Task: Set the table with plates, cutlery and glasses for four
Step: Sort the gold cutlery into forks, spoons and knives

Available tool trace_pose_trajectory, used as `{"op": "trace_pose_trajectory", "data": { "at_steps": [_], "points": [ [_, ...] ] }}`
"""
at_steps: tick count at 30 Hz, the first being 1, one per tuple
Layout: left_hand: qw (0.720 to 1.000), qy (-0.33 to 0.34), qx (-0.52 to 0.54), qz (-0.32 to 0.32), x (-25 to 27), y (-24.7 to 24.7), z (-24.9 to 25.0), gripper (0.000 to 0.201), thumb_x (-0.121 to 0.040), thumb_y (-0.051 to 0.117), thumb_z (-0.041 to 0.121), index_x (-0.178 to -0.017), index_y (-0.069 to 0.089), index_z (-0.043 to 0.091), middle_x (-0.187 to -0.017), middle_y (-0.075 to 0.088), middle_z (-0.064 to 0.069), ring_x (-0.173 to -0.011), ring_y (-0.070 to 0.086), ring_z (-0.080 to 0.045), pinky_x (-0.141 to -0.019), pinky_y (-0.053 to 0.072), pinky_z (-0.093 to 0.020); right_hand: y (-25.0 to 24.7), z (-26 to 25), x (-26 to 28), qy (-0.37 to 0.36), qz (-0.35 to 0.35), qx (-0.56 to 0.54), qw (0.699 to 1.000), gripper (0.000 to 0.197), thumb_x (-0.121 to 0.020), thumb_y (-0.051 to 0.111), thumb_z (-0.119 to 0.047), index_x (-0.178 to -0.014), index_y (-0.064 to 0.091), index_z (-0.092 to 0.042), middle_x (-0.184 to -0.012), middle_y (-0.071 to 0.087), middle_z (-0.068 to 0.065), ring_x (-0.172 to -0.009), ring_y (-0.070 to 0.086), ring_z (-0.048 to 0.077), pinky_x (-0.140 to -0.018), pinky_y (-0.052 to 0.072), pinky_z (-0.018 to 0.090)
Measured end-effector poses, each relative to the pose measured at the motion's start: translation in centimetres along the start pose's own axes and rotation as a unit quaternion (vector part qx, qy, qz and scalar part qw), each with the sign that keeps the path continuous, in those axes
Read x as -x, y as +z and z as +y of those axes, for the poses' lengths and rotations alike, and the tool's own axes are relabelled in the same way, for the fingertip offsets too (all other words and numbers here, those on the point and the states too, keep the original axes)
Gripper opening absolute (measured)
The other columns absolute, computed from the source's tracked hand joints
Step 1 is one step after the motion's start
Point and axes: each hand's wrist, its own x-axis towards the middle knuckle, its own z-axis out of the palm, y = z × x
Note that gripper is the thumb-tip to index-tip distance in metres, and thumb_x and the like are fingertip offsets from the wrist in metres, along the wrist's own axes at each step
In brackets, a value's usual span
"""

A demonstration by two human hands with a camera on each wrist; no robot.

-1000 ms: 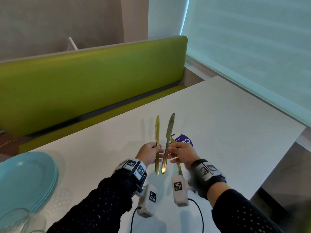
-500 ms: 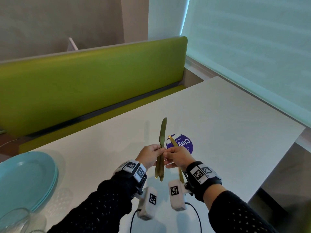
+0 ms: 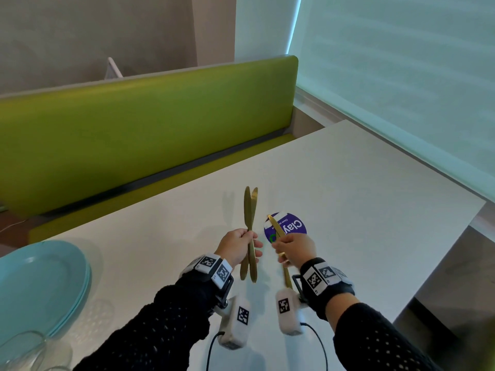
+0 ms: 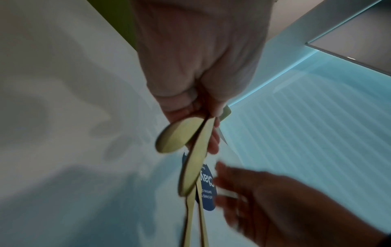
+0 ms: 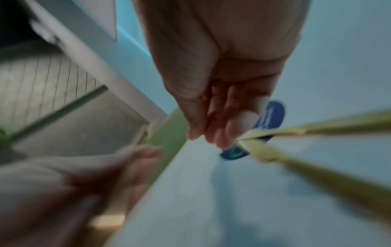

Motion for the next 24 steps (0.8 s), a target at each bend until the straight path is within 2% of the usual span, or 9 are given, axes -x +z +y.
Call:
{"op": "trace_pose_trajectory", "data": {
  "at_steps": [2,5,8,10,15,18,20,22,24],
  "points": [
    [1.0,-0.006,0.003,0.016,-0.1,-0.3,-0.1,0.022,-0.101,0.035,0.018,-0.095,0.053,0.007,-0.077,0.058,-0.007,-0.06,0.055,-0.018,-0.07,0.056,-0.035,-0.9,1.4,-0.7,0.022,0.047,0.103,0.993,0.018,-0.085,0.065,-0.021,-0.067,0.062,-0.019,-0.068,0.065,0.001,-0.059,0.061,0.015,-0.061,0.056,0.027],
    [0.999,-0.014,0.002,0.04,-0.4,-0.7,-0.6,0.025,-0.102,0.033,0.02,-0.093,0.053,0.009,-0.074,0.049,-0.006,-0.055,0.046,-0.015,-0.064,0.054,-0.034,-1.6,2.9,-0.7,0.049,0.075,0.207,0.974,0.01,-0.085,0.064,-0.026,-0.085,0.065,-0.016,-0.086,0.067,0.002,-0.077,0.058,0.015,-0.054,0.042,0.015],
    [0.999,-0.013,-0.019,0.041,-0.6,-0.9,-0.8,0.028,-0.102,0.031,0.022,-0.086,0.053,0.014,-0.072,0.047,-0.004,-0.055,0.042,-0.012,-0.051,0.041,-0.023,-1.2,3.6,-0.8,0.062,0.085,0.211,0.972,0.026,-0.085,0.066,-0.022,-0.108,0.065,-0.011,-0.108,0.068,0.005,-0.093,0.061,0.017,-0.076,0.048,0.021],
    [0.999,-0.013,-0.022,0.027,-0.5,-0.9,-0.7,0.027,-0.102,0.033,0.023,-0.086,0.052,0.014,-0.071,0.046,-0.003,-0.055,0.04,-0.012,-0.049,0.037,-0.022,-0.8,3.8,-0.9,0.064,0.087,0.226,0.968,0.026,-0.086,0.065,-0.022,-0.109,0.065,-0.01,-0.107,0.068,0.005,-0.098,0.063,0.018,-0.083,0.049,0.025],
    [0.999,-0.019,-0.026,0.007,-0.3,-0.7,-0.3,0.021,-0.1,0.038,0.018,-0.086,0.053,0.013,-0.068,0.043,-0.002,-0.054,0.037,-0.011,-0.046,0.034,-0.02,-0.5,3.8,-1.0,0.054,0.081,0.28,0.955,0.023,-0.09,0.058,-0.022,-0.107,0.065,-0.008,-0.103,0.069,0.006,-0.095,0.065,0.018,-0.076,0.049,0.022],
    [0.999,-0.018,-0.024,0.018,-0.3,-0.7,-0.2,0.022,-0.1,0.036,0.018,-0.088,0.053,0.011,-0.068,0.044,-0.002,-0.054,0.038,-0.012,-0.047,0.035,-0.021,-0.8,3.4,-0.9,0.038,0.072,0.302,0.95,0.022,-0.093,0.05,-0.014,-0.109,0.061,-0.004,-0.109,0.066,0.009,-0.099,0.064,0.02,-0.077,0.049,0.022],
    [0.999,-0.014,-0.015,0.031,-0.4,-0.8,-0.2,0.023,-0.101,0.035,0.019,-0.085,0.052,0.013,-0.068,0.044,-0.002,-0.054,0.039,-0.012,-0.047,0.036,-0.022,-1.0,3.2,-0.9,0.036,0.073,0.307,0.948,0.021,-0.093,0.049,-0.013,-0.108,0.06,-0.005,-0.107,0.066,0.009,-0.095,0.064,0.021,-0.071,0.048,0.02],
    [0.999,-0.011,-0.004,0.046,-0.5,-0.7,-0.1,0.022,-0.101,0.035,0.019,-0.089,0.052,0.011,-0.068,0.046,-0.002,-0.055,0.042,-0.013,-0.05,0.039,-0.023,-1.3,2.9,-1.2,0.034,0.074,0.28,0.956,0.018,-0.093,0.048,-0.015,-0.098,0.063,-0.006,-0.093,0.068,0.007,-0.079,0.064,0.018,-0.056,0.044,0.013],
    [0.998,-0.006,0.012,0.057,-0.6,-0.6,0.1,0.02,-0.101,0.035,0.018,-0.096,0.051,0.007,-0.069,0.048,-0.004,-0.057,0.045,-0.014,-0.054,0.043,-0.025,-1.6,2.0,-1.4,0.026,0.075,0.193,0.978,0.021,-0.094,0.048,-0.015,-0.083,0.065,-0.01,-0.069,0.065,0.001,-0.063,0.064,0.014,-0.053,0.048,0.01]
  ]
}}
